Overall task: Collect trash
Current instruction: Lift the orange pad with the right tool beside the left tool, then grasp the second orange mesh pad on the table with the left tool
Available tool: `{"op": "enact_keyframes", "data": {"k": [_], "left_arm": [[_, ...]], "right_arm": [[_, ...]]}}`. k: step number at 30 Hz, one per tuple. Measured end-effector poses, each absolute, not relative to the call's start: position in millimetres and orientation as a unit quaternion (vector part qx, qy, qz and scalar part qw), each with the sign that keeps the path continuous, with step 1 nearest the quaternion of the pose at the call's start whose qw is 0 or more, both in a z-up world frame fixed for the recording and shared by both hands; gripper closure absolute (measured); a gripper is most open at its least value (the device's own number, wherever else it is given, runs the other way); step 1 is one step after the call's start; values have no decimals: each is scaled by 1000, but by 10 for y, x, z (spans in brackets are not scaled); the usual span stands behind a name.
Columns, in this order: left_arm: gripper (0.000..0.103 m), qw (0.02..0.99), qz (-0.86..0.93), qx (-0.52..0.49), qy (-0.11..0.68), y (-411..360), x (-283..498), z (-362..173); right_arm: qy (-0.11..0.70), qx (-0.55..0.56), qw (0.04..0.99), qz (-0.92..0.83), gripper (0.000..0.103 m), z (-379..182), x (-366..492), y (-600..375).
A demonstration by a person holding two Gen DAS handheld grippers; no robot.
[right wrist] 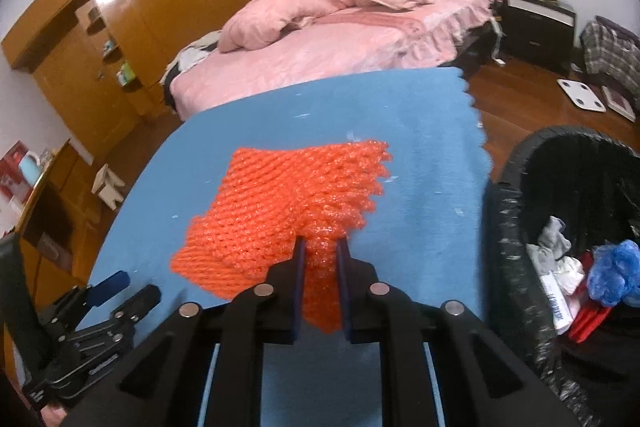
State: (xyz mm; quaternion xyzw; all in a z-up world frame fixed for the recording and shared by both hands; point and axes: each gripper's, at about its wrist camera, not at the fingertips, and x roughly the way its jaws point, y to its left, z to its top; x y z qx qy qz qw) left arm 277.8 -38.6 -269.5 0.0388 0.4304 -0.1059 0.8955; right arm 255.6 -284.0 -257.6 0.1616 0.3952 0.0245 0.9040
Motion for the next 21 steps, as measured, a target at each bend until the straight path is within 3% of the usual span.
{"op": "enact_keyframes", "data": {"k": [16,21], "left_arm": [[41,877,-166,53,447,-1276,3018,-2940],[34,873,-163,64,455,-1350,3074,-3086]], "right_arm": [[396,184,899,-37,88,-2871,2660,-3367],[402,188,896,-33,88,-2931,2641,-3407]]}}
